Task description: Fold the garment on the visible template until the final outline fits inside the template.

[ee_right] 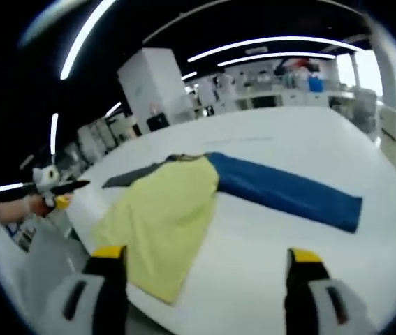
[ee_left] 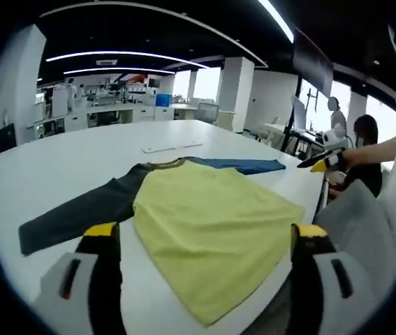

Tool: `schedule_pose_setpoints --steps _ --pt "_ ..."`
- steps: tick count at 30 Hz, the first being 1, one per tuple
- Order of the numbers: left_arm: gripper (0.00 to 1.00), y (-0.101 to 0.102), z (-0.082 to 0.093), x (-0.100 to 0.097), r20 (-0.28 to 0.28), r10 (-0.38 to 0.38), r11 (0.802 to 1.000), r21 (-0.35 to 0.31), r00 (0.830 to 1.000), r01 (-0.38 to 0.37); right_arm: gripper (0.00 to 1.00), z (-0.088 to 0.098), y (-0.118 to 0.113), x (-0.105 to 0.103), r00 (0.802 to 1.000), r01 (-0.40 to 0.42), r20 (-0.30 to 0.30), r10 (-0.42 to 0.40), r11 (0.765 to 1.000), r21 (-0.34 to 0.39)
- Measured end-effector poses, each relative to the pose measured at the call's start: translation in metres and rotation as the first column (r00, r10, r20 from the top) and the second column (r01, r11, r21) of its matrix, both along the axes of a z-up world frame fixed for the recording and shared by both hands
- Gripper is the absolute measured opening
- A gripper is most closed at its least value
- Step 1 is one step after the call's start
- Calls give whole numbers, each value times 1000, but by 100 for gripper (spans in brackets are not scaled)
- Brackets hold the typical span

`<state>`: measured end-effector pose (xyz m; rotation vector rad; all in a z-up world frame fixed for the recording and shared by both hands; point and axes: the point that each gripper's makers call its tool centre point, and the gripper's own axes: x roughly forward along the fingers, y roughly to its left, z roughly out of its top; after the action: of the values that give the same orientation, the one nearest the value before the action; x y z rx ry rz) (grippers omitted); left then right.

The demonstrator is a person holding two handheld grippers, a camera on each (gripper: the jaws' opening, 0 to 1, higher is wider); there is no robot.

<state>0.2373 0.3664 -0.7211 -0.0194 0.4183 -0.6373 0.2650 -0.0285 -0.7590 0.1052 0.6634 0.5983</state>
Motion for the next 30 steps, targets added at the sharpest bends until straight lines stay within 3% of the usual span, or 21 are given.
schedule_pose_setpoints --steps 7,14,19,23,28,30 --pt "99 -16 5 7 28 4 1000 7 1000 -4 99 -5 -31 9 1000 6 4 -6 1000 -28" --pt "99 -27 11 7 45 32 999 -4 998 -32 95 -16 -71 38 998 55 -8 -55 998 -34" --pt "99 -27 9 8 53 59 998 -9 997 -59 90 -32 -99 63 995 92 -25 -94 992 -87" --pt "96 -30 7 7 58 73 997 -9 996 -73 88 -45 -120 80 983 172 -56 -177 981 -89" --pt "94 -28 3 8 79 107 994 -29 991 -105 74 -60 -150 98 955 274 -104 -279 960 -61" --pt "93 -29 4 7 76 114 993 -33 991 -112 67 -60 -152 99 947 294 -115 -301 953 -68"
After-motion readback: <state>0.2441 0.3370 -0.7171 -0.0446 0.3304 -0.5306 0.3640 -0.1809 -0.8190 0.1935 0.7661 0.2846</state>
